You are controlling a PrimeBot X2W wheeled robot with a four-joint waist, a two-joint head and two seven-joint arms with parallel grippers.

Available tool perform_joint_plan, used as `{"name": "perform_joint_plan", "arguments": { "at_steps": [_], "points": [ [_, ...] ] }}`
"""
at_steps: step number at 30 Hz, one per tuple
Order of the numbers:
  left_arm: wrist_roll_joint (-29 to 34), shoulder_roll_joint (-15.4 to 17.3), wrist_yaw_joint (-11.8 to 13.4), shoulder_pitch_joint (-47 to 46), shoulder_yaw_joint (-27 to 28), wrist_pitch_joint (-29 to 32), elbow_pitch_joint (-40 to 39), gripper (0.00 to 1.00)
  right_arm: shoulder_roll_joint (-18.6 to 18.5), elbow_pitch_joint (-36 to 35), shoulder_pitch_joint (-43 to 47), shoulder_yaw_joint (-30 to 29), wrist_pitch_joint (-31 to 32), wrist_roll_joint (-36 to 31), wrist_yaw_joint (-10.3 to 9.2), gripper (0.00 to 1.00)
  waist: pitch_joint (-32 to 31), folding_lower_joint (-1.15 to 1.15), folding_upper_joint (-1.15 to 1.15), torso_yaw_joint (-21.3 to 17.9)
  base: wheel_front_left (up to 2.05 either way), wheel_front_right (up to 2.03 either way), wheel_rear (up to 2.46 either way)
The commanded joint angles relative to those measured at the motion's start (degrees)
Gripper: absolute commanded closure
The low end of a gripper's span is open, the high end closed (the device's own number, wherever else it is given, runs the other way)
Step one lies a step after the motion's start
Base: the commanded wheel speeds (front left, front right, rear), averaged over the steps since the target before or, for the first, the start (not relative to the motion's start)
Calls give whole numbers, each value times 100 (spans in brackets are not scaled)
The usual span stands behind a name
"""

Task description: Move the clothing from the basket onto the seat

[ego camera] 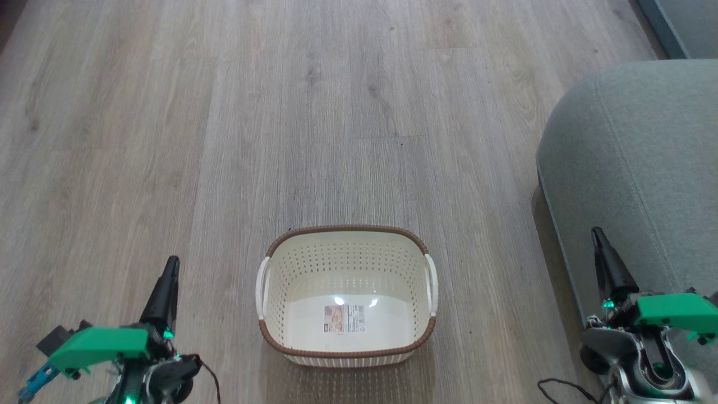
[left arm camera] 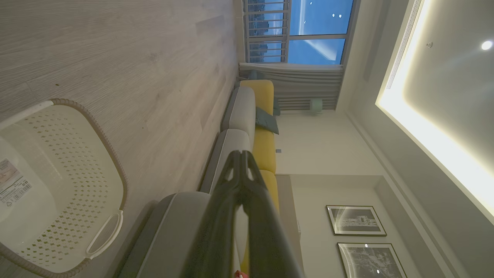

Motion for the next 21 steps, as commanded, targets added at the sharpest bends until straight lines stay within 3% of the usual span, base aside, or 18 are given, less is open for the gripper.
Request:
{"name": "perform_joint_plan", "arguments": {
  "at_steps": [1,21],
  "points": [
    [-35,74,-53,-279,197,43,-203,100,-6,-225,-99,99,25,34,0,100,0,0,0,0,0,0,0],
    [-35,74,-53,-279,197,42,-203,100,-6,-225,-98,99,25,34,0,100,0,0,0,0,0,0,0]
  ]
}}
